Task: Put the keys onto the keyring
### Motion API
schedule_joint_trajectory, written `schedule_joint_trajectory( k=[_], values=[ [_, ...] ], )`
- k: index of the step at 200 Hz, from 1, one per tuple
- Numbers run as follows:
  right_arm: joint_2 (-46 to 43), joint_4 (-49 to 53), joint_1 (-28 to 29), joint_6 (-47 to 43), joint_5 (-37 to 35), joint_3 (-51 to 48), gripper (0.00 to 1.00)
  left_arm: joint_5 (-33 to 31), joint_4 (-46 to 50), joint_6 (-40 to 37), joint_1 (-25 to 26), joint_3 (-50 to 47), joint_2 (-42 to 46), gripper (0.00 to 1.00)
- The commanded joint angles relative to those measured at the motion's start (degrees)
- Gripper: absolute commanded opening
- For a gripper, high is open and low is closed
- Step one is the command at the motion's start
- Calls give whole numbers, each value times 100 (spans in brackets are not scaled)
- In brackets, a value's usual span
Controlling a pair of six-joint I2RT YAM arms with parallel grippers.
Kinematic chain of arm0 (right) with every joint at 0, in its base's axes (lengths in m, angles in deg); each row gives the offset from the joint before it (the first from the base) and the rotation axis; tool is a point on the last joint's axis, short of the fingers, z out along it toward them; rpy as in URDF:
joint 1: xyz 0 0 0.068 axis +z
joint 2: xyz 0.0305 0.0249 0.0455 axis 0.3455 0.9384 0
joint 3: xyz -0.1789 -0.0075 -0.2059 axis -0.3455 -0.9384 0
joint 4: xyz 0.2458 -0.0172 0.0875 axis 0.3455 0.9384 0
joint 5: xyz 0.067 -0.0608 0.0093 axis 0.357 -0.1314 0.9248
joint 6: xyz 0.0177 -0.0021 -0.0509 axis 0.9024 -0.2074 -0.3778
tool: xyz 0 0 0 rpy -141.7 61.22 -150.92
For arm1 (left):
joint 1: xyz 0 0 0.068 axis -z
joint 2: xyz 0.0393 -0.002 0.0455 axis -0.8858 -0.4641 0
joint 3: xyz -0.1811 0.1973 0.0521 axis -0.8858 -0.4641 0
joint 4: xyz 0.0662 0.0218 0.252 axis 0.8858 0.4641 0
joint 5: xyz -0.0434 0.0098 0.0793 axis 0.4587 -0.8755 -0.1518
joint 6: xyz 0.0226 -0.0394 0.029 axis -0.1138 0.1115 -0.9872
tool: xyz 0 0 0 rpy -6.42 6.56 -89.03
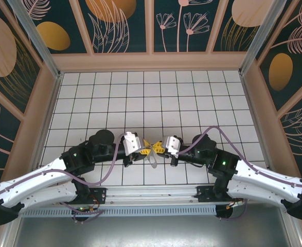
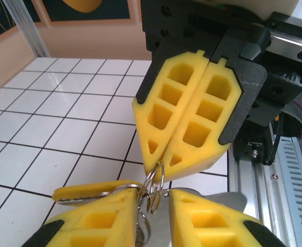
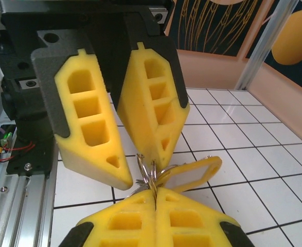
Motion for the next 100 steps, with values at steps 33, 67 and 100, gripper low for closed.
schedule_joint_trajectory(
  k=[33,67,100],
  values=[
    [195,140,65,-17,-402,290,0,-42,205,-186,16,215,-58,3],
    [217,85,149,-47,-391,285,0,-73,152,-187,18,161,-32,0],
    [68,33,163,63,-440,200,0,60,-338,12,17,-136,436,0]
  ],
)
